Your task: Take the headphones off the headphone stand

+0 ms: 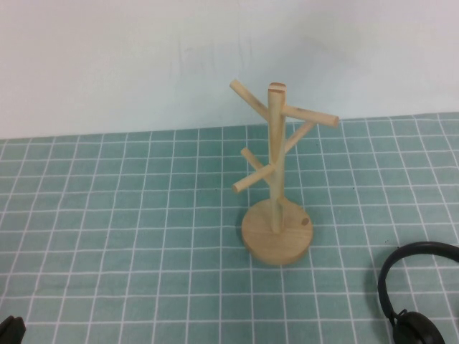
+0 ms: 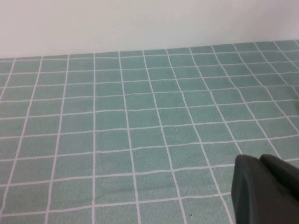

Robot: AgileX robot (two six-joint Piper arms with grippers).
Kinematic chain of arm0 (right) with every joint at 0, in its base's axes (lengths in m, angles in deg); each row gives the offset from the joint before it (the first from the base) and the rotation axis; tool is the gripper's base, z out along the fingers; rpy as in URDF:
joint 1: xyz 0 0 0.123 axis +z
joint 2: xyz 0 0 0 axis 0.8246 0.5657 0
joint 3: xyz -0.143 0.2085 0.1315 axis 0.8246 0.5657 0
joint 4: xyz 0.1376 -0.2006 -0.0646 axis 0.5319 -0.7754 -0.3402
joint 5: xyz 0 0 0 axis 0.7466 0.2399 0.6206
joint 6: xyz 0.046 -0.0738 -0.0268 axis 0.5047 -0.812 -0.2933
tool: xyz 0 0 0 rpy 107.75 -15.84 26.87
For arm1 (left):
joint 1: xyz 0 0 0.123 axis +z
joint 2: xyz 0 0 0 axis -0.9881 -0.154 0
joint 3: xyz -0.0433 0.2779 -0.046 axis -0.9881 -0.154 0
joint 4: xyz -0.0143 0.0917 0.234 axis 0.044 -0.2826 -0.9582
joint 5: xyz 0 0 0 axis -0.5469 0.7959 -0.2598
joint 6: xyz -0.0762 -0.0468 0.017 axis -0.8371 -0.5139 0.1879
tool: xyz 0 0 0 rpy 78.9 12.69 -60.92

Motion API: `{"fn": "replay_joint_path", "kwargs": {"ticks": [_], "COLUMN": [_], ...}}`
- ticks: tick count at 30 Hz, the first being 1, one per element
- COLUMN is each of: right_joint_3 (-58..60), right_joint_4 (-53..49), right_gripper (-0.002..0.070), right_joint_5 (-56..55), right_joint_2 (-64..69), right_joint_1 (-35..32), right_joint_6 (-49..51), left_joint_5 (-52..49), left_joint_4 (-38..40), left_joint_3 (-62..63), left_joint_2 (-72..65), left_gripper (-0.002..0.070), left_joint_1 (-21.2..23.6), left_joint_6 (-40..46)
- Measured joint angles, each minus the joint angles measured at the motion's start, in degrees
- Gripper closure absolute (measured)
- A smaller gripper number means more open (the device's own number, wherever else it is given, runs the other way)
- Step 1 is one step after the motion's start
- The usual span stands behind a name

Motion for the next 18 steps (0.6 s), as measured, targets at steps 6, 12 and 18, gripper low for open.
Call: {"fn": "replay_joint_path", "kwargs": {"ticks": [6,12,18], "right_joint_3": [5.59,13.05,15.79], "right_joint_4": [14.56,19.74,19.73], "right_gripper": [0.0682,0.0682,0.0683], "right_joint_5": [0.00,1.15,5.67], "right_joint_2": [-6.36,-23.91,-28.66], "right_joint_1": [0.48,0.00,0.48], "right_joint_6": [-8.05,-11.54,-11.90], "left_joint_5": [0.00,0.00,0.00], "left_joint_4": [0.00,0.00,0.00], "left_joint_3": [0.00,0.00,0.00], "left_joint_2": [0.00,0.00,0.00], "left_gripper": [0.0680,0.0680,0.0680], "left_joint_1": [0.00,0.00,0.00], "left_joint_6": [0.00,0.00,0.00]}}
